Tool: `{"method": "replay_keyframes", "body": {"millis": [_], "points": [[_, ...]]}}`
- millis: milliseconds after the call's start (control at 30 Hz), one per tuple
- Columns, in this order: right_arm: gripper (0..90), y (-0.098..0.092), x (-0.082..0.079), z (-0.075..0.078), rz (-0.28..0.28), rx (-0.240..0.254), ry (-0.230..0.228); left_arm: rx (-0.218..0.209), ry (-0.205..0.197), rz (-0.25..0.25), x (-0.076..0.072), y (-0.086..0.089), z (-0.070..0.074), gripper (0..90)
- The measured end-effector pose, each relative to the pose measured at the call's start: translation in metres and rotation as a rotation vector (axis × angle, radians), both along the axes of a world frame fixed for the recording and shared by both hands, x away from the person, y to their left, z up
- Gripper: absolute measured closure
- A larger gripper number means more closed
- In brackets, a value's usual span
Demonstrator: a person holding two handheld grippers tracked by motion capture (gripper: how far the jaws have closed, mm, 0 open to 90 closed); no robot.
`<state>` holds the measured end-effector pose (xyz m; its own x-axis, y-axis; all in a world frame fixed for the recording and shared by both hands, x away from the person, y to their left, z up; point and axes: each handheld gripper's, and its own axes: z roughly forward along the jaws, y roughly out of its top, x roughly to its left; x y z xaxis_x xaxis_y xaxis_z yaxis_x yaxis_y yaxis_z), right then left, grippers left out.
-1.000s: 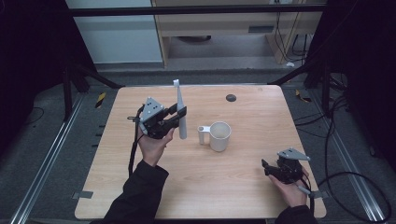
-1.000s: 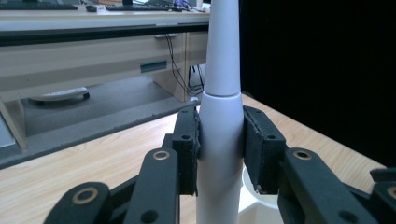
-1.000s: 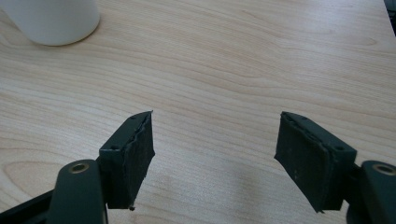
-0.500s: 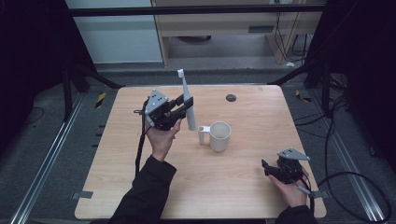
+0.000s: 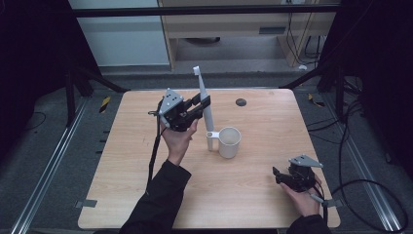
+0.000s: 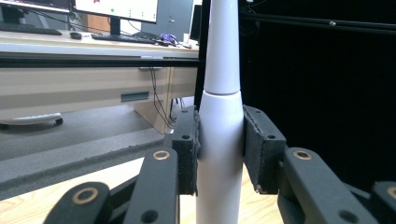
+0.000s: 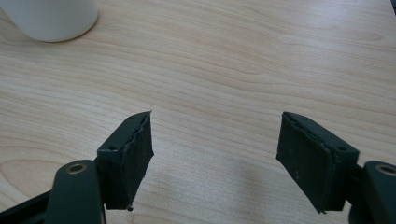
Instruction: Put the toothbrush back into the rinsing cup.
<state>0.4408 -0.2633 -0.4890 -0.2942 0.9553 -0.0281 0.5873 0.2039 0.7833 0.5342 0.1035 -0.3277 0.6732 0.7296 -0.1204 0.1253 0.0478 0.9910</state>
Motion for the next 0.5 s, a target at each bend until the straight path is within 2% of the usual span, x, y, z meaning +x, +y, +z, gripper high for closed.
{"method": "replay_keyframes", "body": {"millis": [500], "points": [[26.5,0.0,0.001,-0.001,-0.001,0.004,0.002,-0.001,0.001,-0.037,0.005,-0.025,-0.011,67.1]]}}
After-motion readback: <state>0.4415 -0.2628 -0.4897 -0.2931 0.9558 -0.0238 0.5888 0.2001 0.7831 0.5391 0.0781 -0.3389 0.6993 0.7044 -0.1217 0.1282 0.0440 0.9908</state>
